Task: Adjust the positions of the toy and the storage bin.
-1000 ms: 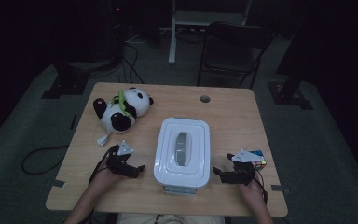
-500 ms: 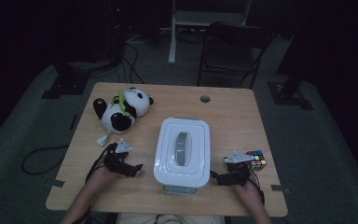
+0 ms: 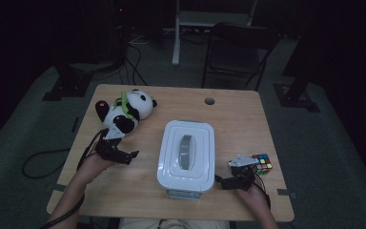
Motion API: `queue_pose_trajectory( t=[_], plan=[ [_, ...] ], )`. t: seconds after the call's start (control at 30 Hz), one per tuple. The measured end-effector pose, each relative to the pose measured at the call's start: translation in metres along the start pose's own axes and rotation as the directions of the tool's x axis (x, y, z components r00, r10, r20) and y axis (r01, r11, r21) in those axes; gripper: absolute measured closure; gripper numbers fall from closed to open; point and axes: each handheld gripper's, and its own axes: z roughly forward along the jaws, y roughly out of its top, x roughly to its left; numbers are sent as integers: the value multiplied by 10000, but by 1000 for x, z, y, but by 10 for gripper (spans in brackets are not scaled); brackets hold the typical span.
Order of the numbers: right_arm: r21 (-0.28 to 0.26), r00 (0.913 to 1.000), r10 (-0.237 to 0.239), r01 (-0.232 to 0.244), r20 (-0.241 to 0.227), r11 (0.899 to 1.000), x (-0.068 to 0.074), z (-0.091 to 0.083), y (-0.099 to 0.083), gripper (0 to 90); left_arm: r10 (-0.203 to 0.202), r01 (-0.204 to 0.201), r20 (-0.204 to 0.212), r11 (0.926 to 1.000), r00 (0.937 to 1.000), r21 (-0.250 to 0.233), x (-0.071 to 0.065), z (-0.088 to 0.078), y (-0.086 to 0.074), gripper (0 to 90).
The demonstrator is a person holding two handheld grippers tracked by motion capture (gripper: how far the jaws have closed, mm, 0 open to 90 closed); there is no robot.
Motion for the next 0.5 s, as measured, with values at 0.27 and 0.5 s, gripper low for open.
queue_pose_trajectory(
  t=[0.27,0.5],
  plan=[
    [8,10000,7,-7,-1,10000,0,0,0,132,115,-136,-412,9986,9991,-514,26,-9,36,17],
    [8,10000,5,-5,-4,10000,0,0,0,132,-259,194,-752,9962,9968,-850,54,-7,58,18]
  ],
)
